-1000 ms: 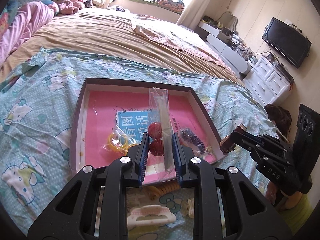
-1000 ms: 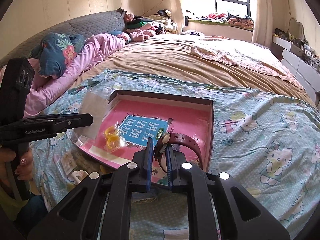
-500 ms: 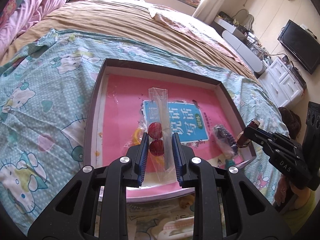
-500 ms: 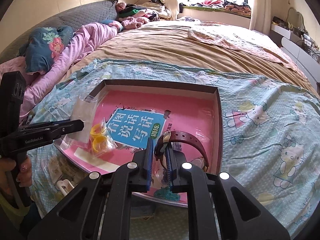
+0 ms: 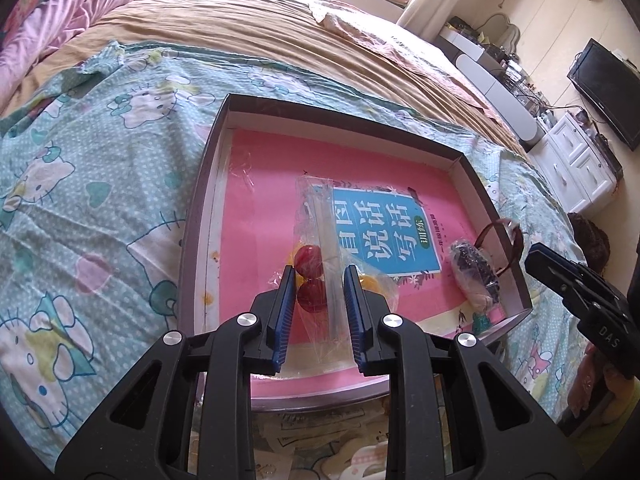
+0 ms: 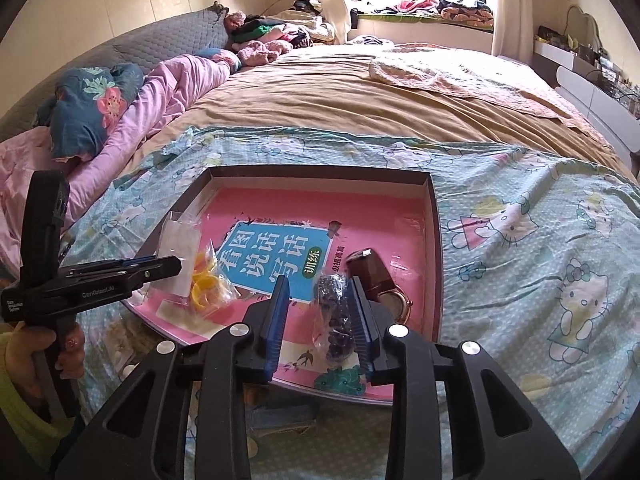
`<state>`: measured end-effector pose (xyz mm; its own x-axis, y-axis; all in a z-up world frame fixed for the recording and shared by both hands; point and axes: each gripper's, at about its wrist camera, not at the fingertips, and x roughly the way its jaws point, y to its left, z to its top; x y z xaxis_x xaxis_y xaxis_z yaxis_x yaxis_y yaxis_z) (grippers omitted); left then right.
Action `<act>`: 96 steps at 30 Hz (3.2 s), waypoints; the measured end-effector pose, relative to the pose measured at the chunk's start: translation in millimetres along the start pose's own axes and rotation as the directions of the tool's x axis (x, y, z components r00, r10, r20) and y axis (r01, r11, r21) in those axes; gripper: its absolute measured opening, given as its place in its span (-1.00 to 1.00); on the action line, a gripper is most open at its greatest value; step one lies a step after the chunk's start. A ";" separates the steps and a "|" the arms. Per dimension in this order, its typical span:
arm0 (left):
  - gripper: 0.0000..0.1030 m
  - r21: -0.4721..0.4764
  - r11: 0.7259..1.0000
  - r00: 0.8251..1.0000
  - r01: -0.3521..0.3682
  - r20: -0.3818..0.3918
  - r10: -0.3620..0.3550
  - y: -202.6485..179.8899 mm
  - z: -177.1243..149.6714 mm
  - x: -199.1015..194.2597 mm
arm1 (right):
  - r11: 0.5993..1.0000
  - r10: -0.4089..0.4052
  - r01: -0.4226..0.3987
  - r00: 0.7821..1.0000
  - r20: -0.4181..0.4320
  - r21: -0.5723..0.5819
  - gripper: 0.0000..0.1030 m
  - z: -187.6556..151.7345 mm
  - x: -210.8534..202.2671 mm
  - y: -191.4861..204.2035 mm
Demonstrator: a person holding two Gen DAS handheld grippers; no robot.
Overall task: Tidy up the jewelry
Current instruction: 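Carry the watch and red-bead bag into the box and open both tools, then withdraw both open tools from the box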
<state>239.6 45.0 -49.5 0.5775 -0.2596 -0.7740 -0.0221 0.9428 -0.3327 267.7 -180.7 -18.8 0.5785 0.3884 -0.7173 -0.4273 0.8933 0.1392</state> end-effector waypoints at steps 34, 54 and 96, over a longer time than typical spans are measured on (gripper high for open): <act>0.79 -0.024 0.999 0.993 0.025 0.117 -0.022 -7.5 8.2 -71.8 | 0.998 -0.020 0.013 0.994 0.108 0.063 0.58 -18.7 -66.7 -1.0; 0.81 0.035 0.999 0.986 -0.009 0.167 0.004 -20.5 -13.1 -114.0 | 0.998 -0.018 0.009 0.988 0.155 0.060 0.74 -28.1 -97.7 11.4; 0.81 -0.010 0.993 0.984 -0.122 0.133 0.122 11.4 -76.0 -128.5 | 0.998 0.055 -0.054 0.996 0.074 -0.021 0.74 -68.6 -101.7 53.8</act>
<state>103.2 73.2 5.2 0.6742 -0.1126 -0.7299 -0.1001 0.9653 -0.2413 138.2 -187.6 14.7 0.6035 0.4529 -0.6562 -0.4723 0.8662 0.1635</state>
